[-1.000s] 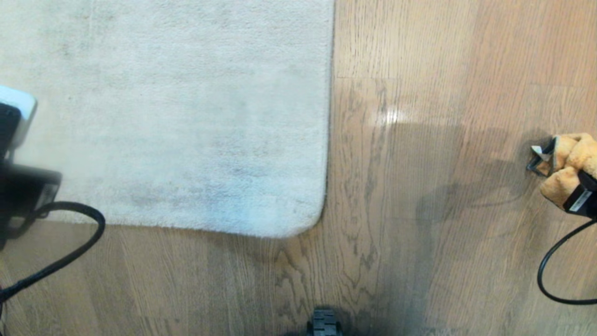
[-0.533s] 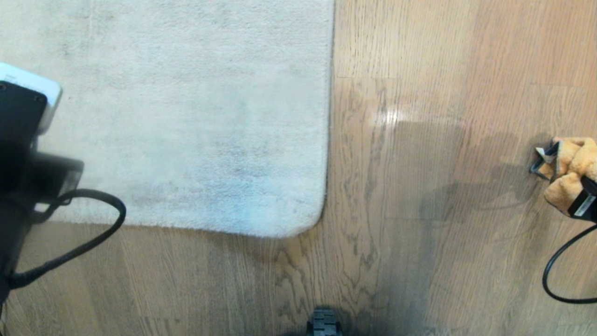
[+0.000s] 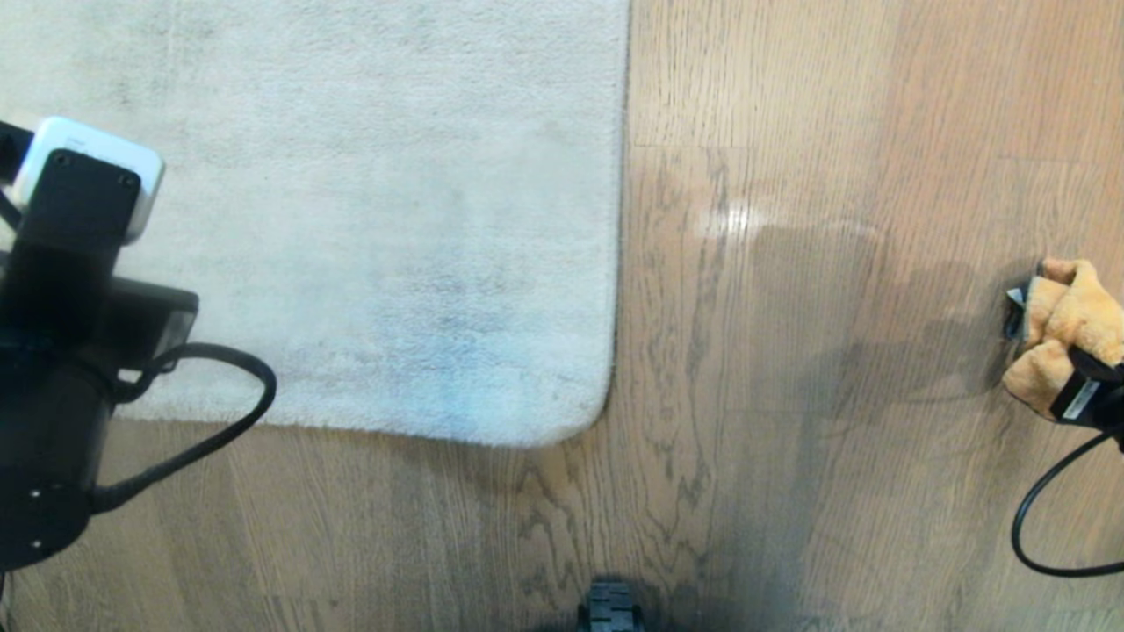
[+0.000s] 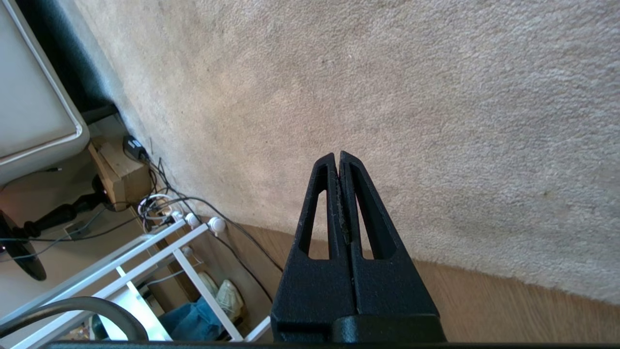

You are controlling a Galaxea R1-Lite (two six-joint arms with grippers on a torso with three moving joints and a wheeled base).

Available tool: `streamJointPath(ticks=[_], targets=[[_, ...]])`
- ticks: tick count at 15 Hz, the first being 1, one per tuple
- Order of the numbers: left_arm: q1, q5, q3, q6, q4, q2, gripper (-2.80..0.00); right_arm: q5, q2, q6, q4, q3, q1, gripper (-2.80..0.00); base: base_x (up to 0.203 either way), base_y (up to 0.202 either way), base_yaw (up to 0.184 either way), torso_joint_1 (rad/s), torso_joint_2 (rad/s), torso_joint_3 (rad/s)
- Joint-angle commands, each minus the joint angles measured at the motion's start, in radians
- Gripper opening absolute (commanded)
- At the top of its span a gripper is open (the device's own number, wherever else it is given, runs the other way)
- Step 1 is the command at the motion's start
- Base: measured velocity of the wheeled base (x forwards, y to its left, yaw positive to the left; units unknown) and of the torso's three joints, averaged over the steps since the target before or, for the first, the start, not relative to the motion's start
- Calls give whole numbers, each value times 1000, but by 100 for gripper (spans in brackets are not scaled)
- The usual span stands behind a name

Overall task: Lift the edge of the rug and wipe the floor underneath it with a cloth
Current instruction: Put down the rag

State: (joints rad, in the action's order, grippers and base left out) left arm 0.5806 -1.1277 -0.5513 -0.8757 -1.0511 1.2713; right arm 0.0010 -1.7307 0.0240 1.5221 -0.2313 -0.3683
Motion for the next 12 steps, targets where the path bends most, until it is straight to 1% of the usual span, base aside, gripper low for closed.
streamJointPath(ticks=[1, 6, 12], targets=[[1, -12, -2, -5, -34, 47, -280, 0, -14, 1, 48, 1, 0, -280, 0, 0, 0, 0, 0, 0], [2, -78, -35, -5, -128, 115, -280, 1, -27, 0, 48, -1, 3, -280, 0, 0, 0, 0, 0, 0], [34, -130, -97, -6, -228, 185, -280, 43, -53, -1, 48, -13, 5, -280, 0, 0, 0, 0, 0, 0]])
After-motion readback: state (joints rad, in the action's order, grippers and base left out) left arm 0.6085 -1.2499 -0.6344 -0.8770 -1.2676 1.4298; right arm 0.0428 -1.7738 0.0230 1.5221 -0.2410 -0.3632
